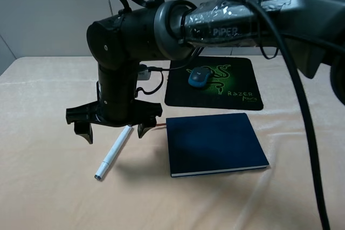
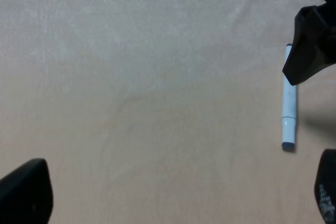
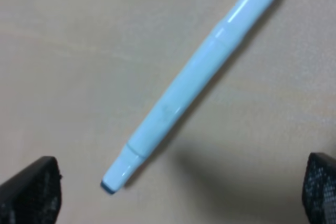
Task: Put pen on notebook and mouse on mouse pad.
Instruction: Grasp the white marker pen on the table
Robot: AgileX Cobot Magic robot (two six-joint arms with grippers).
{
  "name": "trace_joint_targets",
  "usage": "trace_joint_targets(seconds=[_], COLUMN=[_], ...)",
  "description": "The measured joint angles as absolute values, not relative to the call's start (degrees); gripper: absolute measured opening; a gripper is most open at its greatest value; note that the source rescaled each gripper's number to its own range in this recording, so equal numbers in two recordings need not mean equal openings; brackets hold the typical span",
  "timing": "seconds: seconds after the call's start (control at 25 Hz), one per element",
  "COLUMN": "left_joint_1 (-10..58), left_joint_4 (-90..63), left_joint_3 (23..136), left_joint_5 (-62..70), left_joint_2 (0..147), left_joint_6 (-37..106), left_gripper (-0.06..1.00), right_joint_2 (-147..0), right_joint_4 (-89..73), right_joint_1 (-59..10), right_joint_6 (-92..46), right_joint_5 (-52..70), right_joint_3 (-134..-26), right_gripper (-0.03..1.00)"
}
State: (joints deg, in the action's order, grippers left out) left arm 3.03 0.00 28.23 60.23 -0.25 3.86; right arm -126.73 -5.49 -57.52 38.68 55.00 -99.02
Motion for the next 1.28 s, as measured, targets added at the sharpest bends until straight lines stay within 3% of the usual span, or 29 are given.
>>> trace_joint_targets(seconds=[0.44,0.84,1.28], left_joint_1=[3.03,3.03,3.03], left_joint_4=[0.00,0.00,0.00], left_joint_3=[28.23,28.23,28.23], left_joint_5=[60.23,60.23,60.16], left_joint_2=[-0.25,-0.25,-0.25], left_joint_6=[3.88,3.93,3.93], left_gripper=[1.00,1.00,1.00], right_joint_2=[-130.17,-135.85,-138.29], right_joint_4=[-1.46,0.39,2.18], right_joint_1=[-59.75,-60.02,-60.02], right_joint_6=[49.85,52.37,53.47], right_joint_5=[52.46,53.76,55.70], right_joint_3=[-99.86,-106.91,-107.23], right_gripper=[1.00,1.00,1.00])
